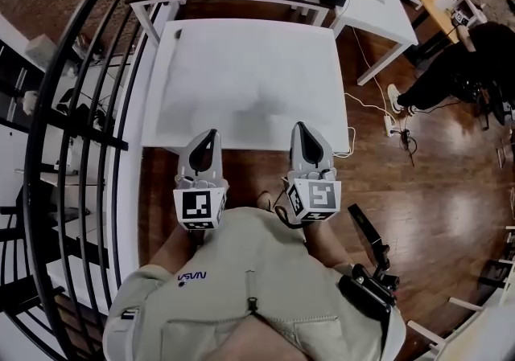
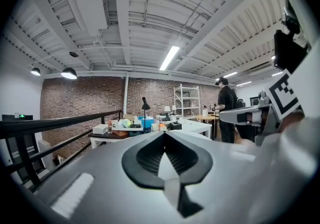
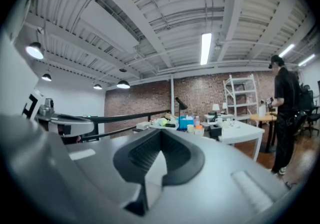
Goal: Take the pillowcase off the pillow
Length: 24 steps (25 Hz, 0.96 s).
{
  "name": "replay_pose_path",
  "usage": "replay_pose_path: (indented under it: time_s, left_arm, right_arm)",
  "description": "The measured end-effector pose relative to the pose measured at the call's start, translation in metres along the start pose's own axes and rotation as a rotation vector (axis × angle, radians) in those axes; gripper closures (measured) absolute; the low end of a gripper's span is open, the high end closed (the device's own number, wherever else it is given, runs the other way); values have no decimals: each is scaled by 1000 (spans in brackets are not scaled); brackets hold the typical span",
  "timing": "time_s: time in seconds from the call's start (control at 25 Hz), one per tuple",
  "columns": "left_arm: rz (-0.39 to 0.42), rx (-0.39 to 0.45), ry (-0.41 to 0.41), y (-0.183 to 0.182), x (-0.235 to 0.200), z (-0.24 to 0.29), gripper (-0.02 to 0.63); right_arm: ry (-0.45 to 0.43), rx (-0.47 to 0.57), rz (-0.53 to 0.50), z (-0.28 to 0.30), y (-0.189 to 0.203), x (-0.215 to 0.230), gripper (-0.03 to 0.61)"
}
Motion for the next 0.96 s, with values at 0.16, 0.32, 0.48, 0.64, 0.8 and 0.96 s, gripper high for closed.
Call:
replay_pose_path:
  time_s: [0.16,0.32,0.48,0.64,0.8,0.96]
  left_arm:
    - [-2,-1,-3,1,-1,-1,607]
    - [-3,-3,2,1,0,2,607]
    - [2,-4,7,0,0,3,607]
    - [4,0,-9,-1,-3,7,607]
    - [5,1,0,-2,-4,10,607]
    - [11,19,7,-5,-4,14,607]
  right_arm:
    - [-10,-9,3,0,2,-2,577]
    - [-17,-3,-9,3,-1,-1,577]
    - [-22,1,-10,4,-2,-1,577]
    - [-28,7,-12,8,-4,1,577]
    - [-27,4,-13,10,-5,3,577]
    - [-28,5,-17,13,-5,4,577]
Point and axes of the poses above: the fingertips, and each gripper's own axes: z forward along the fingers, x to its right, y out of its underside, the point moved 7 cm from there along -z, backward along the fingers, and after that the axes turned 2 degrees about -z, right-handed, at the moved point
